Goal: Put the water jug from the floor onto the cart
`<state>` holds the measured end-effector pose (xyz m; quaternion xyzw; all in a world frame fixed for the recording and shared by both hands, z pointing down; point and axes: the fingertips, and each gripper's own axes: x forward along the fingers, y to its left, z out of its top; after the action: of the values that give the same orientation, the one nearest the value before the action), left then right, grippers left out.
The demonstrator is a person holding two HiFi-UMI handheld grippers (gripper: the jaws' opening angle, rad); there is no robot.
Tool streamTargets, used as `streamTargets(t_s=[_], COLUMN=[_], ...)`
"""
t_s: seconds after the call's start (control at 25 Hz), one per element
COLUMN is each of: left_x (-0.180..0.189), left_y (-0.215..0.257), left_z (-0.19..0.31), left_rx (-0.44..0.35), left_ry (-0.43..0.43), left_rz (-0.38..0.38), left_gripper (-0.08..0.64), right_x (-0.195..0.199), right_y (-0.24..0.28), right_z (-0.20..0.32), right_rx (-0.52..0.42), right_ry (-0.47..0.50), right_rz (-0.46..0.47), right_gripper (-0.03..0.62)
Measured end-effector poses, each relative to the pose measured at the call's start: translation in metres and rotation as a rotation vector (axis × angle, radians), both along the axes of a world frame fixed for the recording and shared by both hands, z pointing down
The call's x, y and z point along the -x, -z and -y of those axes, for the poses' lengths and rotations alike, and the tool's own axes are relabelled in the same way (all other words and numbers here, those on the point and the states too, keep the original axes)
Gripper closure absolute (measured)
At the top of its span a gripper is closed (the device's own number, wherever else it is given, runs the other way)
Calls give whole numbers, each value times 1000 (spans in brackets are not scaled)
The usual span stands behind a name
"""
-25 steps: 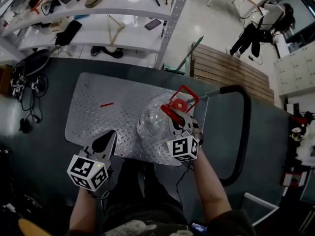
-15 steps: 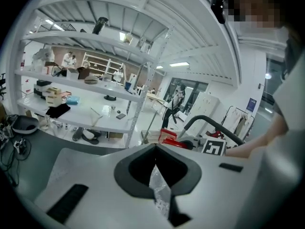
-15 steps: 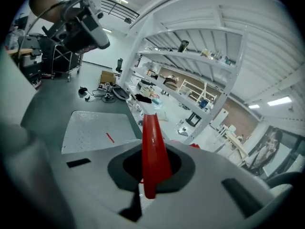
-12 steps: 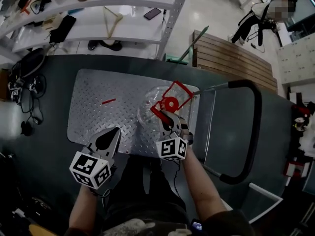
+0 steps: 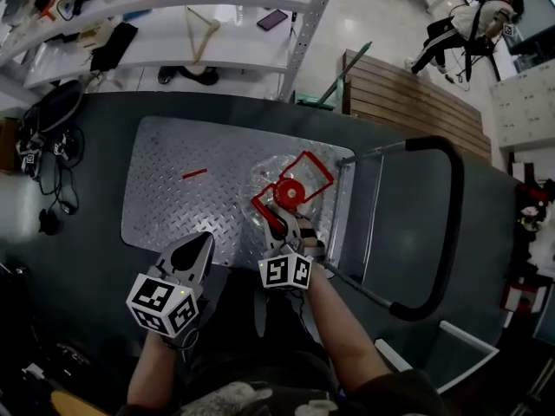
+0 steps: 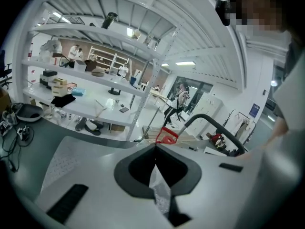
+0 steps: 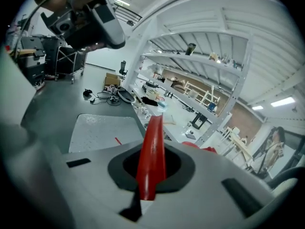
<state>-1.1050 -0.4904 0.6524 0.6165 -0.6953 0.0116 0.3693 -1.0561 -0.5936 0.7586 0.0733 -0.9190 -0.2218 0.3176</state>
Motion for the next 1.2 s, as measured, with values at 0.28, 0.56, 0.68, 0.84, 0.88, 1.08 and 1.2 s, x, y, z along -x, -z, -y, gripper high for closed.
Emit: streamTargets(t_s=[0.28, 0.56, 0.68, 0.84, 0.88, 1.08, 1.2], left_x=[-5, -6, -8, -17, -20, -42, -57], left_y=[2, 7, 11, 18, 20, 40, 60], left_z=[-15, -17, -21, -25, -26, -25, -26], left_rx=[9, 9, 12, 12, 9, -22, -48], left_ry=[27, 48, 54, 60, 63, 81, 100], left_rz=[-6, 16, 26, 42, 46, 60, 76], left_gripper=[552, 552, 552, 552, 552, 552, 552], right_x=[8, 4, 2, -6, -9, -35, -51], right_y=[-8, -19, -13, -1, 2, 24, 60], right_z=[-11, -18, -25, -35, -37, -44, -46], right_rx=[-55, -5, 1, 13, 13, 32, 96], right_ry=[29, 32, 58, 70, 68, 57, 44], right_rz=[-50, -55, -39, -25, -21, 22, 100], right_gripper=[597, 513, 482, 450, 445, 439, 439])
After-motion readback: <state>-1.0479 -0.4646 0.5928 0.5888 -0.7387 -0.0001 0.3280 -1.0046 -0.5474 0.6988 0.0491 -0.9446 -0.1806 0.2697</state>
